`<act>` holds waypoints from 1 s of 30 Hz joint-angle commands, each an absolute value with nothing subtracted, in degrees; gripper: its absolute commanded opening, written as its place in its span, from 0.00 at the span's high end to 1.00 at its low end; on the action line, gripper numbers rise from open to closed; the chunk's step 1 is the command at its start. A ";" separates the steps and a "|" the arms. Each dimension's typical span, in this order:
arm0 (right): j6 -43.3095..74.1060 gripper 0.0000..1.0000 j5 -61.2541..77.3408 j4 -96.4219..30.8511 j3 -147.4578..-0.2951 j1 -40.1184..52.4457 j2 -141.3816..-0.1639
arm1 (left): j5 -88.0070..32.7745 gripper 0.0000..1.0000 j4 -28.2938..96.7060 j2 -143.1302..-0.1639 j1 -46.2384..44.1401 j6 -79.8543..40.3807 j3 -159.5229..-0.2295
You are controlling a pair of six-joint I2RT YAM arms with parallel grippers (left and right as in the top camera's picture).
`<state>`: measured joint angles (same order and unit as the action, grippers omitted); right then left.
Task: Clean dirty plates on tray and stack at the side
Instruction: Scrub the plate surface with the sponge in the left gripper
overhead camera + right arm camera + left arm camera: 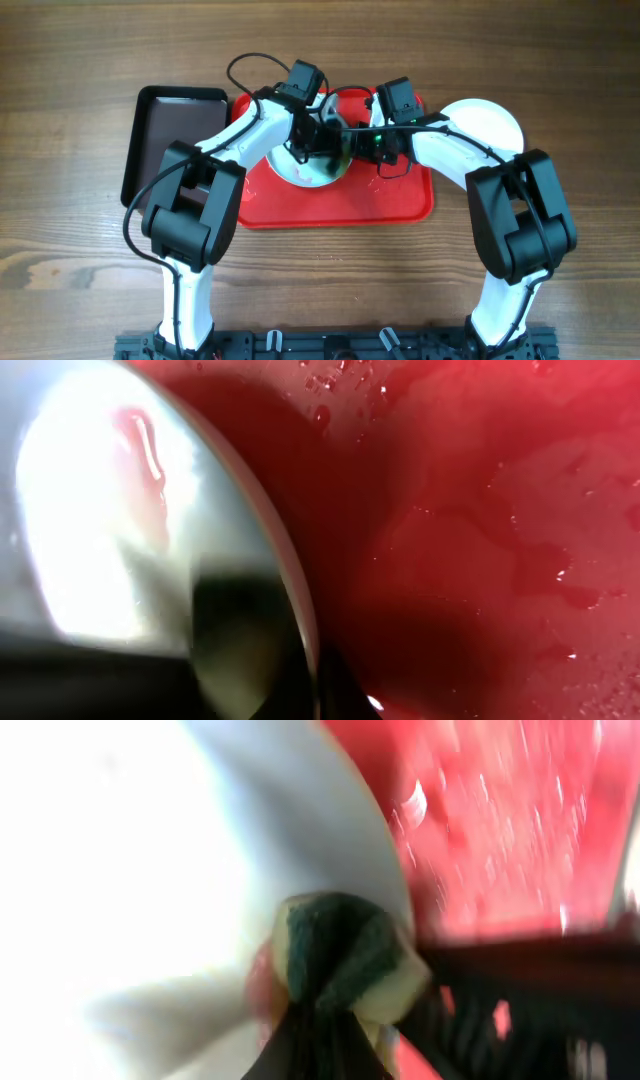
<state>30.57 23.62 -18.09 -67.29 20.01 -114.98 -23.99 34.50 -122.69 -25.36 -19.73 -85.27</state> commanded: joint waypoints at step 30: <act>30.59 0.96 25.80 -19.31 -66.63 21.39 -117.78 | -26.13 0.96 60.58 -123.57 -15.03 -1.06 -85.38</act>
<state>29.08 28.08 -18.76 -67.33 22.13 -115.31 -18.37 59.59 -121.30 -13.13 -13.43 -86.96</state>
